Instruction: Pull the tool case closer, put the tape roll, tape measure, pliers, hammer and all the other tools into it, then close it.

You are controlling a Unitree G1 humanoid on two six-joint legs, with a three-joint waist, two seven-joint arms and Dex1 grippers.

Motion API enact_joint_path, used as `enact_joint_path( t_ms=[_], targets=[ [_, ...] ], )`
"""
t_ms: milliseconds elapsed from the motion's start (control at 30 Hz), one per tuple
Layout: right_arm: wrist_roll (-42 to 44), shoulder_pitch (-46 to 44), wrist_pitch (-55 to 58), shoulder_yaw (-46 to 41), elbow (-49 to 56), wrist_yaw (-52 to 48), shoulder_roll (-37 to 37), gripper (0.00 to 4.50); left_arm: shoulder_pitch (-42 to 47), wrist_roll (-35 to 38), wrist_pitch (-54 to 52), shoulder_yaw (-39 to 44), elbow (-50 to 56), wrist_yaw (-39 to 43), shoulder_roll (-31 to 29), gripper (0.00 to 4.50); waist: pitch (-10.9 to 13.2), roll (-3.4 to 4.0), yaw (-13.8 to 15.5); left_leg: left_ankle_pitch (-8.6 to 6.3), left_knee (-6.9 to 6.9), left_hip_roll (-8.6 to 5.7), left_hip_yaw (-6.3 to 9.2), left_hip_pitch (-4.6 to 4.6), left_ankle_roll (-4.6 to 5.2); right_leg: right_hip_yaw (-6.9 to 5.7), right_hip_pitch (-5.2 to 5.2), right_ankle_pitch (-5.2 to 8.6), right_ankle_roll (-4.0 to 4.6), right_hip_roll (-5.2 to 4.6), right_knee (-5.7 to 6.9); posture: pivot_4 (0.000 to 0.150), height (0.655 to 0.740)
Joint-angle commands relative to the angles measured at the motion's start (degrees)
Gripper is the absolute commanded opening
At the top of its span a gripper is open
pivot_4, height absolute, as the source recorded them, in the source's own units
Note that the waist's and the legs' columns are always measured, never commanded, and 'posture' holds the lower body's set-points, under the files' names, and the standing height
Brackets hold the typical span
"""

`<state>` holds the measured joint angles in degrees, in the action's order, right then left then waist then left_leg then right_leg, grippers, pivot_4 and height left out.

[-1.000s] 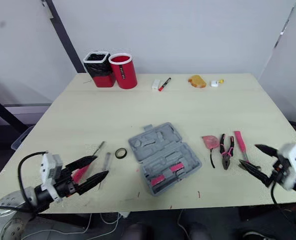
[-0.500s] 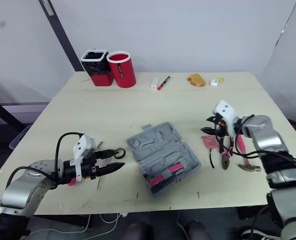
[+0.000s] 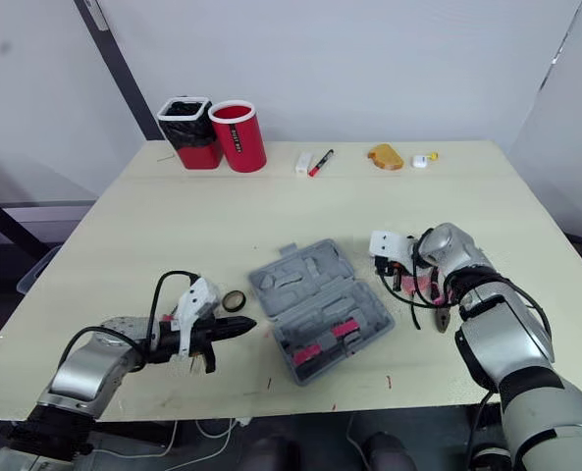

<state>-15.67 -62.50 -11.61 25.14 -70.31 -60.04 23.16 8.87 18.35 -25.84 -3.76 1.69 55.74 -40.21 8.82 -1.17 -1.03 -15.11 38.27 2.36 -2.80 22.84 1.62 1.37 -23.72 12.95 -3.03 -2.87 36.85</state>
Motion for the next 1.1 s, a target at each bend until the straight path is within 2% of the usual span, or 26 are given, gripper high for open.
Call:
enact_joint_path(
  t_ms=[33,400,667,1100],
  targets=[
    [-2.5,-2.6,-2.3,0.1,-1.4,2.8,-1.8,0.0,0.3,-2.5,-0.3,-2.0,1.9,-2.5,1.1,0.03,0.0,0.0,-0.1,0.0,0.02,0.0,-0.01,-0.01,0.0,0.02,0.0,0.0,0.0,0.0,0.01,0.15,0.74],
    [-7.4,-2.9,-4.4,0.5,-4.6,5.9,-7.6,0.0,4.8,-8.0,1.4,-6.0,-2.8,-5.0,4.7,0.03,0.0,0.01,-0.9,0.01,0.05,-0.02,0.01,-0.03,-0.02,0.0,0.06,-0.01,-0.01,-0.01,0.04,0.15,0.74],
    [-6.6,-1.9,-6.2,-0.9,-4.0,-0.4,-7.4,0.0,6.7,-9.6,3.2,-6.6,-6.2,-3.7,6.0,0.03,0.0,0.01,-1.3,0.01,0.04,-0.02,0.05,-0.05,-0.02,-0.03,0.06,-0.01,-0.02,-0.01,0.07,0.15,0.74],
    [-3.5,5.4,-5.0,-4.1,2.6,-10.3,-2.5,0.0,15.3,-13.6,13.0,-10.1,-18.2,6.8,4.7,0.03,0.0,0.01,-1.0,0.01,0.06,-0.04,0.07,-0.07,-0.01,-0.06,0.13,-0.01,-0.03,-0.01,0.07,0.15,0.74]
  ],
)
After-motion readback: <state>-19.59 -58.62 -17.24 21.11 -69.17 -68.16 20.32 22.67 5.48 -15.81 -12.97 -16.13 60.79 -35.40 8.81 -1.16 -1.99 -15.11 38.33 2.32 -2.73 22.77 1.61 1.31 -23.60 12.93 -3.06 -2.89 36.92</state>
